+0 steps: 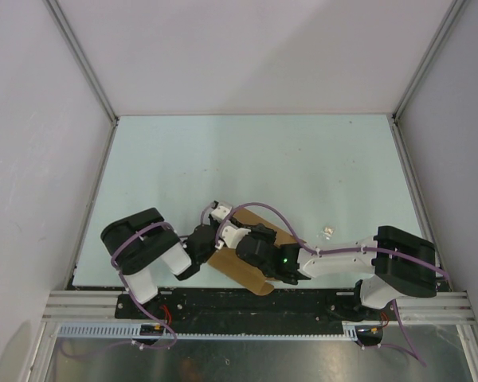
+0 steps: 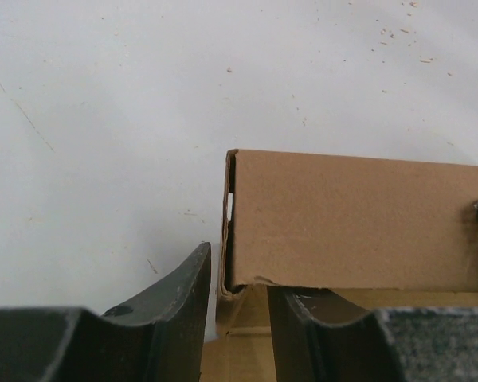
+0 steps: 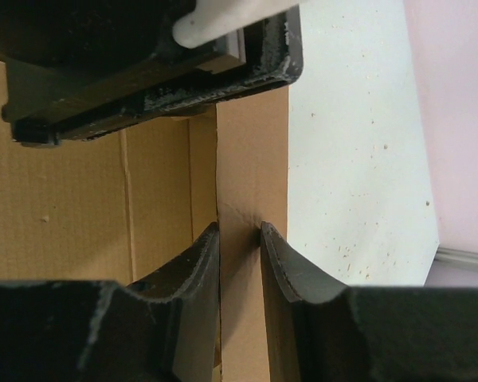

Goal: Fold the paper box

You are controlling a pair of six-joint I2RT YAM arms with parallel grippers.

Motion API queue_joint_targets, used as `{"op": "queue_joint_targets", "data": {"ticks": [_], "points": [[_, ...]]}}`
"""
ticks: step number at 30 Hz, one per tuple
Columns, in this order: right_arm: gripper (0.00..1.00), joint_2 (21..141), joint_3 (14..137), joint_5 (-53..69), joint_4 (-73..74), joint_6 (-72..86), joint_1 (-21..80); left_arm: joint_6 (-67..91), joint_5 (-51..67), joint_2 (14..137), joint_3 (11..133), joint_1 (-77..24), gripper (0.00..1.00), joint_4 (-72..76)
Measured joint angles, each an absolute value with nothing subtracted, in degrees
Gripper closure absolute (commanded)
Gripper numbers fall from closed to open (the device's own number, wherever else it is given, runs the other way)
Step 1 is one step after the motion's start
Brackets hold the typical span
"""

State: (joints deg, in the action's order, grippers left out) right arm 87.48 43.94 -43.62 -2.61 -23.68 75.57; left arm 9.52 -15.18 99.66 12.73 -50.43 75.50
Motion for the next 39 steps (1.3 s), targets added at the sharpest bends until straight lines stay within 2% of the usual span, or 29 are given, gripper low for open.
{"op": "queue_joint_targets", "data": {"ticks": [7,10,11,13,26,31,32,35,39], "points": [[0.71,87.29,43.94,-43.24,-2.50,-23.16,75.46,8.95,-17.87,100.51,13.69,-50.98,0.67,75.55],[0.71,87.29,43.94,-43.22,-2.50,-23.14,75.44,8.91,-17.89,100.88,13.87,-51.00,0.78,75.61],[0.71,87.29,43.94,-43.20,-2.50,-23.14,75.40,8.91,-17.89,101.03,13.96,-51.00,0.85,75.61],[0.71,87.29,43.94,-43.18,-2.50,-23.14,75.35,8.78,-18.13,101.12,14.02,-51.00,0.90,75.64],[0.71,87.29,43.94,-43.03,-2.48,-22.92,75.35,7.84,-18.37,101.12,14.02,-51.05,0.96,75.61],[0.71,87.20,43.94,-42.98,-2.46,-22.70,75.35,7.51,-18.48,101.12,14.04,-51.11,0.96,75.59],[0.71,87.18,43.94,-42.94,-2.46,-22.63,75.35,7.49,-18.52,101.12,14.04,-51.13,0.94,75.59],[0.71,87.09,43.94,-42.74,-2.39,-22.52,75.35,7.49,-18.85,101.12,14.06,-51.27,0.79,75.57],[0.71,86.96,43.94,-42.59,-2.26,-22.48,75.33,7.53,-19.31,101.12,14.04,-51.31,0.72,75.57]]}}
